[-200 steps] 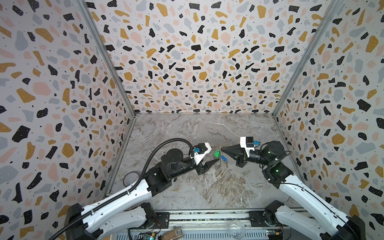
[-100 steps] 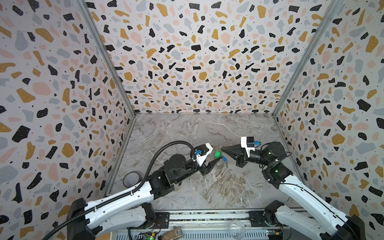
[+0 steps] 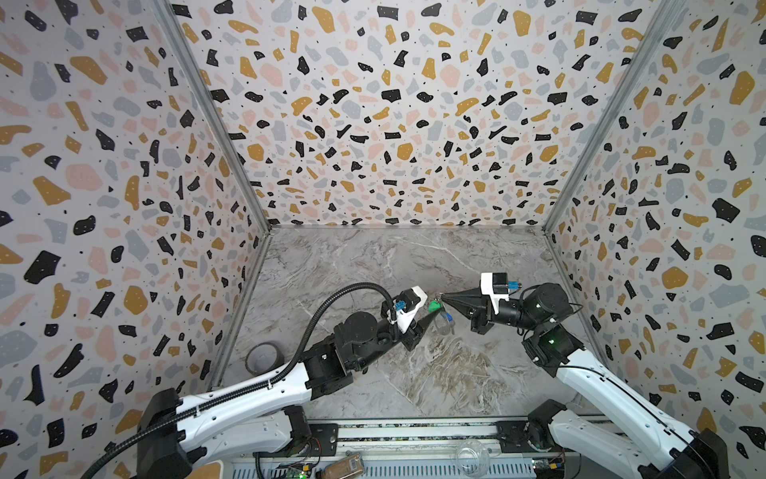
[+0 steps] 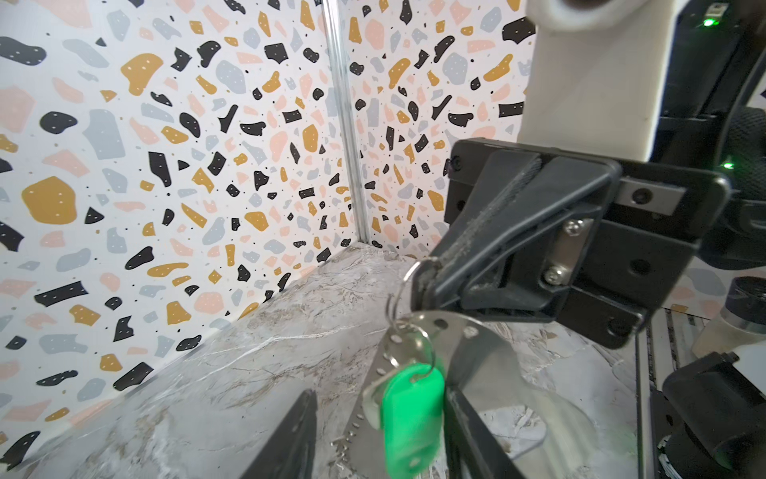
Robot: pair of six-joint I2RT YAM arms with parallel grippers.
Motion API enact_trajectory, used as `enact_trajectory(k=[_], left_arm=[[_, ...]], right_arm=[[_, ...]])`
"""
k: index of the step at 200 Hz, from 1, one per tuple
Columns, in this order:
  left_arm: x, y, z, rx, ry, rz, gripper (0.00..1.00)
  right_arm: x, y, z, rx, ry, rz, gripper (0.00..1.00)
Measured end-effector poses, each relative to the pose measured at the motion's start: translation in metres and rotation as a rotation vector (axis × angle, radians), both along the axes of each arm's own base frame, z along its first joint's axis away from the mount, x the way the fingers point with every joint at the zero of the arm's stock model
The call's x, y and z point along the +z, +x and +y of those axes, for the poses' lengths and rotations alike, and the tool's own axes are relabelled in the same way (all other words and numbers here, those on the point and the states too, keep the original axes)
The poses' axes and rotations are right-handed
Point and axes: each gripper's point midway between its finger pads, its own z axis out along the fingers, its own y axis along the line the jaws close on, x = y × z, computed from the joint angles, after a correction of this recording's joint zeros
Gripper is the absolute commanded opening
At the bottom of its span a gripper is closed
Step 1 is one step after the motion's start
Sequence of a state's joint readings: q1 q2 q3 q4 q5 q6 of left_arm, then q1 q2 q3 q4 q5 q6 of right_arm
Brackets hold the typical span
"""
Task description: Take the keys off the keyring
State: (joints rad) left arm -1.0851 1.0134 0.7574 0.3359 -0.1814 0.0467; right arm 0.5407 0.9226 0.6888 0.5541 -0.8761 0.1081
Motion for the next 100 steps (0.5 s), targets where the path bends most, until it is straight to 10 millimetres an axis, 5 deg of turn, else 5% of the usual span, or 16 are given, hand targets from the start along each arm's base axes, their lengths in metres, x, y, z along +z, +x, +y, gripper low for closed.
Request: enact_trajectory(k=[100], left_arm=[[-0.0035,0.0037,0.0081,0.1,0.012,0.006,0.57]], right_arm=[[0.0002,0.0002,0.0,-0.001,0.001,0.0,0.0]])
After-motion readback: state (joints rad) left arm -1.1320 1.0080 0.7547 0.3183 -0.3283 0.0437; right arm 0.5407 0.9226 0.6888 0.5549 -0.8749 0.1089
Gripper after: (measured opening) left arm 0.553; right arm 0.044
